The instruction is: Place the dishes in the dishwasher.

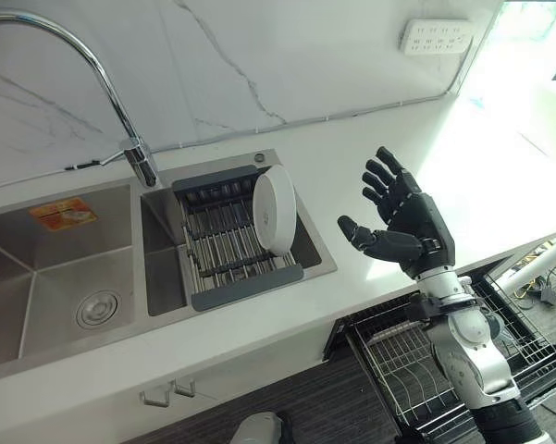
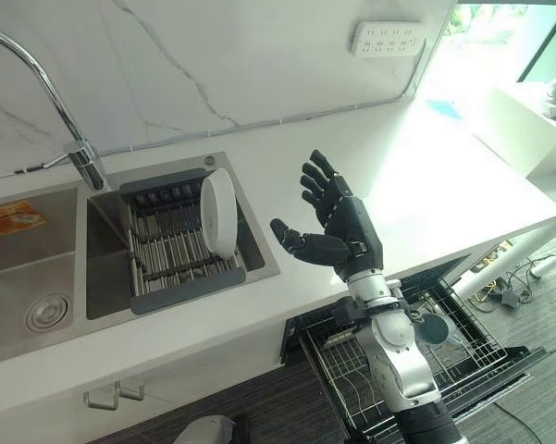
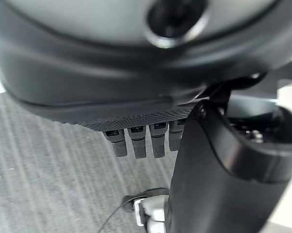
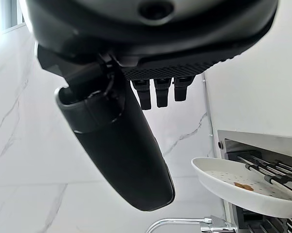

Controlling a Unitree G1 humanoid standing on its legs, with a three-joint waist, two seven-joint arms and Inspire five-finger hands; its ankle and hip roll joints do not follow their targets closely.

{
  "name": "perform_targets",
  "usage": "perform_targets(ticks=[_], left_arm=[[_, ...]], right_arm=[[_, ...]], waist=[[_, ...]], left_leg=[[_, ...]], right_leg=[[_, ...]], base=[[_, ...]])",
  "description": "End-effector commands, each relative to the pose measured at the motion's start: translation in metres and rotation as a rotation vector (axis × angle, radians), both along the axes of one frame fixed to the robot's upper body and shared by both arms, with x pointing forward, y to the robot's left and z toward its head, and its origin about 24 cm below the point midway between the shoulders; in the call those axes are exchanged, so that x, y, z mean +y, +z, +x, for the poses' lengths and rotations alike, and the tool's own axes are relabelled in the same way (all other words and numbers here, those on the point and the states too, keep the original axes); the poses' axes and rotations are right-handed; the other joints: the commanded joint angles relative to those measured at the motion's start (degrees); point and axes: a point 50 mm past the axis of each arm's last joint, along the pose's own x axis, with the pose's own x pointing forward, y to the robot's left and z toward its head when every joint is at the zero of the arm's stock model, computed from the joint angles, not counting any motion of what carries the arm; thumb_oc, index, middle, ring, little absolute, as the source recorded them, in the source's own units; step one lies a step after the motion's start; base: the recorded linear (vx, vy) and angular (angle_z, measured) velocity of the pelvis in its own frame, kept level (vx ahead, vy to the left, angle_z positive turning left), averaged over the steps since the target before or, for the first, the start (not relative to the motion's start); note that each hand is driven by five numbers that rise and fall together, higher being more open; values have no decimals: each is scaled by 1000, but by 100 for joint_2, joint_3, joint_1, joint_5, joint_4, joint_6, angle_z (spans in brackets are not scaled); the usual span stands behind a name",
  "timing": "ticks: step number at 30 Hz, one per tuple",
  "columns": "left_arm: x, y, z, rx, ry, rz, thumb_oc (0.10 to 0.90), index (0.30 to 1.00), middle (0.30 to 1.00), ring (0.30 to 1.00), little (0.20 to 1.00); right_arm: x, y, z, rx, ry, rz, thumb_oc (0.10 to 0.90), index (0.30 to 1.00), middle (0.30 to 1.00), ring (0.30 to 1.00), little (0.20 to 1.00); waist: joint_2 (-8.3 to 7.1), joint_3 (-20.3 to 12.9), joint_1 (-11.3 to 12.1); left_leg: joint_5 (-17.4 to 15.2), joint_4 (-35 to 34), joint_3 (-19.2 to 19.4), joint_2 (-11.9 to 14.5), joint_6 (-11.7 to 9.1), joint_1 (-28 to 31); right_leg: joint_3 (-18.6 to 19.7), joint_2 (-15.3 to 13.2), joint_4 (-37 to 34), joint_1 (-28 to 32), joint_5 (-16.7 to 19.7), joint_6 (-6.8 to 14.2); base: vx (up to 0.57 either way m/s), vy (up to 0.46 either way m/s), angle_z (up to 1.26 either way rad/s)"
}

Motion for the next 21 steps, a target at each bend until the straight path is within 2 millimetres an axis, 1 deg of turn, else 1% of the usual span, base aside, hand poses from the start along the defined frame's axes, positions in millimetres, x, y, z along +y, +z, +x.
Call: perform_targets(ticks=[1,11,13,17,21], left_arm=[[3,1,3,2,-46,4,800,900,900,900,900],[4,1,4,22,-94,4,800,900,900,900,900],[5,1,4,26,-105,1,800,900,900,900,900],[6,1,4,31,-123,1,800,900,900,900,900],[7,1,2,42,-135,6,800,900,900,900,900]], right_arm=[[-4,57,7,-257,-8,54,800,900,900,900,900],[4,45,25,-136,29,67,800,900,900,900,900],[8,42,30,-111,23,65,800,900,900,900,900],[8,39,35,-84,-2,67,800,900,900,900,900],[8,35,39,-61,-11,82,800,900,900,900,900]], waist=[[79,-206,250],[43,-286,413],[45,-300,457],[45,-309,513],[49,-310,612]], left_leg=[[-441,-612,-345,306,-409,501],[-422,-612,-501,252,-424,542],[-402,-612,-503,263,-434,538],[-381,-612,-498,270,-441,524],[-373,-612,-618,210,-431,508]], right_leg=[[-24,-222,468,-54,-475,348],[-112,-210,468,56,-492,343],[-185,-240,468,97,-474,339],[-292,-297,468,147,-429,349],[-340,-317,468,191,-401,351]], base=[[0,0,0],[18,-3,2],[49,11,14],[33,6,15],[40,-4,14]])
